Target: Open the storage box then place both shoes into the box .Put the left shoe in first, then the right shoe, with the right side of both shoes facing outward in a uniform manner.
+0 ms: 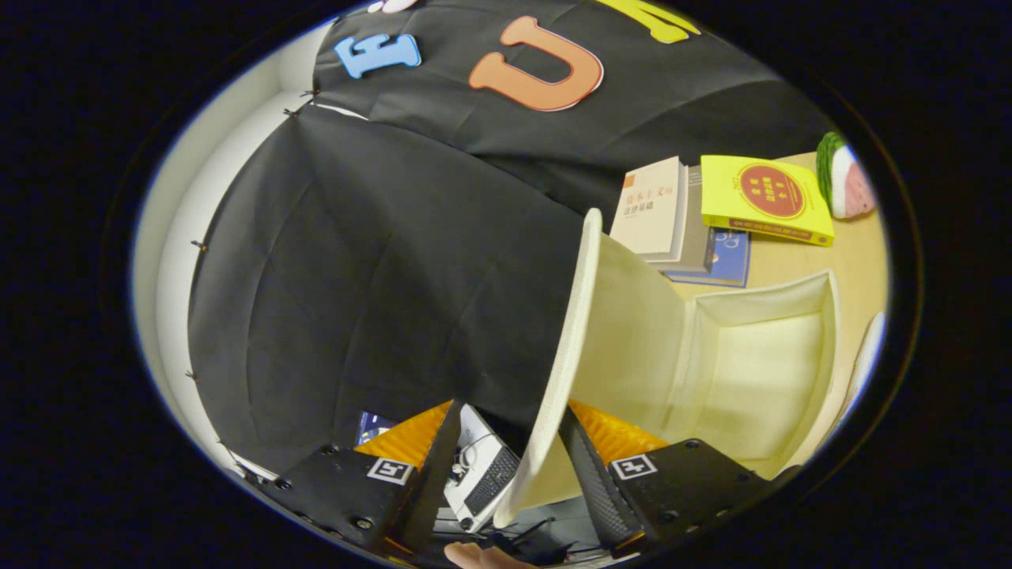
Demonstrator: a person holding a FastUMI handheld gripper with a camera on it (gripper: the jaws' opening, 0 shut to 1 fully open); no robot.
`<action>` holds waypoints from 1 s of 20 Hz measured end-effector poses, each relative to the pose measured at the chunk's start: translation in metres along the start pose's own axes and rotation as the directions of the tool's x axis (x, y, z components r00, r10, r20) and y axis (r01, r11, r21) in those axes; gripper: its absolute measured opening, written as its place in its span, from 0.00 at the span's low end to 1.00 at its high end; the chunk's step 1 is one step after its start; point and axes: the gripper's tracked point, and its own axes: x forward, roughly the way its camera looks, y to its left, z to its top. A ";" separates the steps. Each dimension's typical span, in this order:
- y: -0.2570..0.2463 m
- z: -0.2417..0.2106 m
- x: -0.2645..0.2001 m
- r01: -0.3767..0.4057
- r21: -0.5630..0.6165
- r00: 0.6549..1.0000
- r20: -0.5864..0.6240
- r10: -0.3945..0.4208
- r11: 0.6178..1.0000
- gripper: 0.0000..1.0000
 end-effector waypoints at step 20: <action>-0.134 -0.011 -0.101 0.322 0.080 0.942 0.077 -0.328 0.943 0.95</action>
